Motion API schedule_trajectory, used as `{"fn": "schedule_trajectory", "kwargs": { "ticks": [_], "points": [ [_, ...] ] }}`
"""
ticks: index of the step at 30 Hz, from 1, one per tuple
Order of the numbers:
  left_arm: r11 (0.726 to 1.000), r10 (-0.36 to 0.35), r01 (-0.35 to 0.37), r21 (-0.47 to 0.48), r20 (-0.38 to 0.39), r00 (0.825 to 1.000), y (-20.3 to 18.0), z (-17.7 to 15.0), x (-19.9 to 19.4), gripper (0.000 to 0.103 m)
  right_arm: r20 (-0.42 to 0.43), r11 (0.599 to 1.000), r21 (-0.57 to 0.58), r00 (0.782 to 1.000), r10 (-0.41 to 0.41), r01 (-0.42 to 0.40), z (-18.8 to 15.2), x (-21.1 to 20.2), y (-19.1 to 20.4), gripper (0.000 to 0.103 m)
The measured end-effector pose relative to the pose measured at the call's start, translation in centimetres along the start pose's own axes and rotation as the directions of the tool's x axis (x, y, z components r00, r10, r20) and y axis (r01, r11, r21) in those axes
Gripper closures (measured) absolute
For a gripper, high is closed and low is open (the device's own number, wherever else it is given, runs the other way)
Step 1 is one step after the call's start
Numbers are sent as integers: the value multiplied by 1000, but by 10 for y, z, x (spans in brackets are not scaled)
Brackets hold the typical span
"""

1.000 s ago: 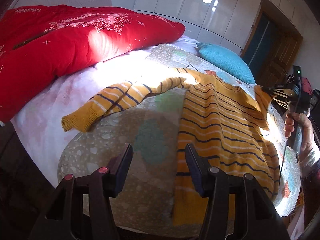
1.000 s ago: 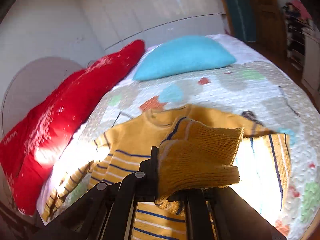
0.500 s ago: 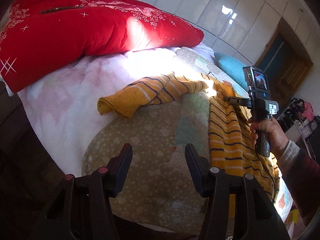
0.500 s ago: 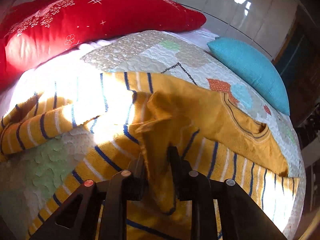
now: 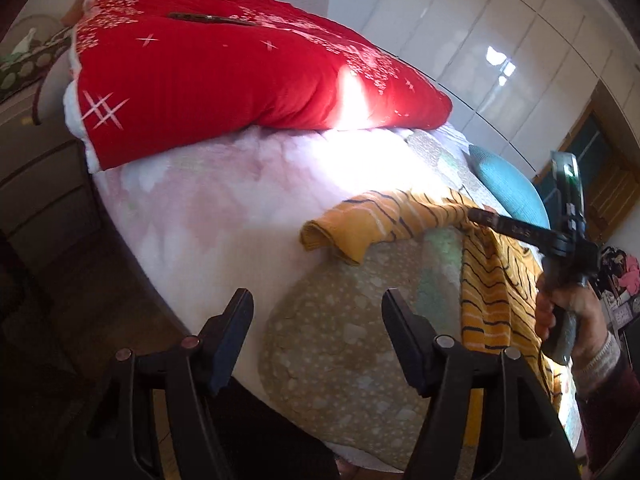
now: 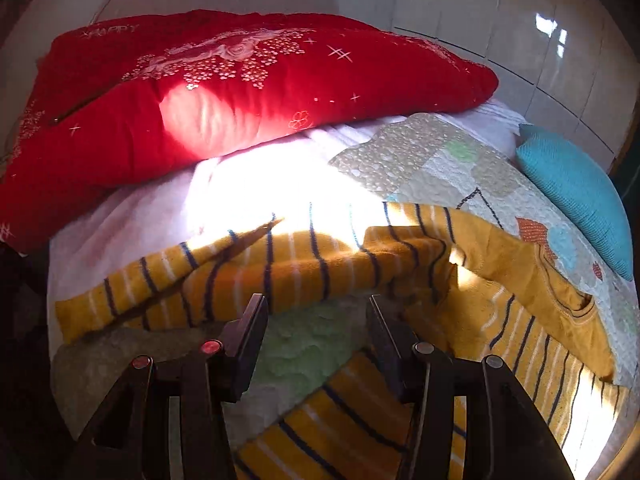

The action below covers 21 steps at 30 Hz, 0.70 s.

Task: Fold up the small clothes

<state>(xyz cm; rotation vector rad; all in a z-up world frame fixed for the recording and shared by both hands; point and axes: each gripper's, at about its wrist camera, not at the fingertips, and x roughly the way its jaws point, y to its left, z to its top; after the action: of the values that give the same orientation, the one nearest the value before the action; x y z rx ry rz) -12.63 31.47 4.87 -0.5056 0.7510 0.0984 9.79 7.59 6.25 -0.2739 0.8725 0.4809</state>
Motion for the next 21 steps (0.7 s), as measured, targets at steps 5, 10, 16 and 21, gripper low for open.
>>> {"fn": "schedule_trajectory", "kwargs": {
  "ticks": [5, 10, 16, 21],
  "points": [
    [997, 34, -34, -71, 9, 999, 24, 4, -5, 37, -31, 976, 7, 975, 219, -219, -10, -4, 52, 47],
    [996, 35, -35, -78, 4, 999, 28, 2, -8, 37, -53, 943, 90, 944, 326, -321, -3, 26, 92, 47],
    [998, 18, -18, -65, 2, 1000, 19, 0, -12, 37, -130, 921, 191, 921, 367, -340, -2, 69, 116, 86],
    [999, 3, -3, -40, -3, 1000, 5, 0, -15, 37, -15, 920, 172, 933, 360, -353, 15, 23, 96, 96]
  ]
}}
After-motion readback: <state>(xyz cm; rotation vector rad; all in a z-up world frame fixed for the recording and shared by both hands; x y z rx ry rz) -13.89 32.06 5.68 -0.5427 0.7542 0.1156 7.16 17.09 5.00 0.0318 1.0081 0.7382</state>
